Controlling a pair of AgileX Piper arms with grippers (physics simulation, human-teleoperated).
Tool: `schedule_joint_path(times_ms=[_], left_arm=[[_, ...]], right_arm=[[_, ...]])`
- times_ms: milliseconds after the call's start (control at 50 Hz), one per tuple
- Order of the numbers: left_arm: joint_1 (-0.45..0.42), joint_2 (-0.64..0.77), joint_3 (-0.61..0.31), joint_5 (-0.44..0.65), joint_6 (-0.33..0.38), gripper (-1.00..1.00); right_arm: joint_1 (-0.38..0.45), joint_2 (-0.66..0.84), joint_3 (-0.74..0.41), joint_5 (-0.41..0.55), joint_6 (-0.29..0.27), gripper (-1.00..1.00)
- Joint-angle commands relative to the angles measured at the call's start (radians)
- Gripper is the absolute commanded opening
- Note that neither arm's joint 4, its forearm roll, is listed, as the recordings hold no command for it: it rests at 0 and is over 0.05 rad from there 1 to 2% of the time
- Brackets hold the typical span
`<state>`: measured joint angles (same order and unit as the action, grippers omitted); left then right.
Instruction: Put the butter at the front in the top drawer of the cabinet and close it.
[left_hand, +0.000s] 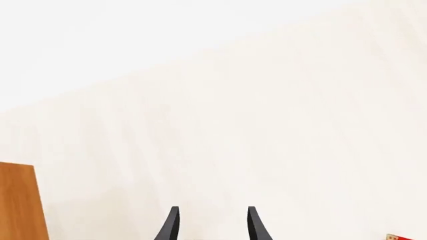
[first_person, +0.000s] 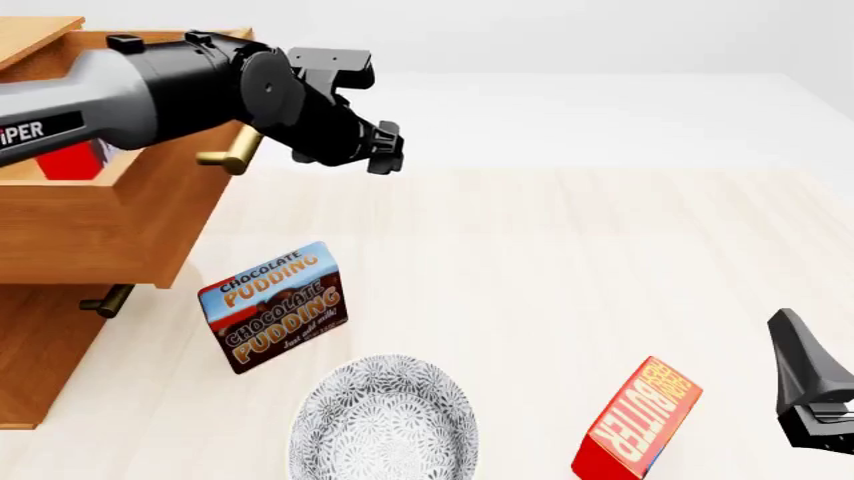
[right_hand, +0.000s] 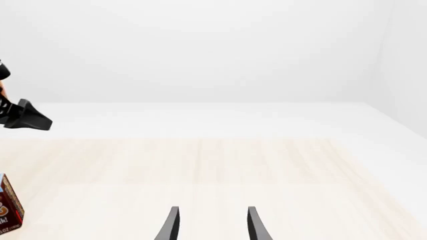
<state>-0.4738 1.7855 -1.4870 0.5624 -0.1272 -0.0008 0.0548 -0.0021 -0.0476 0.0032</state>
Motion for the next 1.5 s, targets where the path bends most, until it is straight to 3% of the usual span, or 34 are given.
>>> schedule_joint_path(times_ms=[20,1500], left_arm=[[0.046,-0.005,0.008,0.016,0.024,1.0],[0.406,-0.122,0.176,-0.012,0.102,1.0]], right_arm=[[0.0,-0.017,0.0,0.016,-0.001,1.0],[0.0,-0.017,0.0,0.016,-0.001,1.0]])
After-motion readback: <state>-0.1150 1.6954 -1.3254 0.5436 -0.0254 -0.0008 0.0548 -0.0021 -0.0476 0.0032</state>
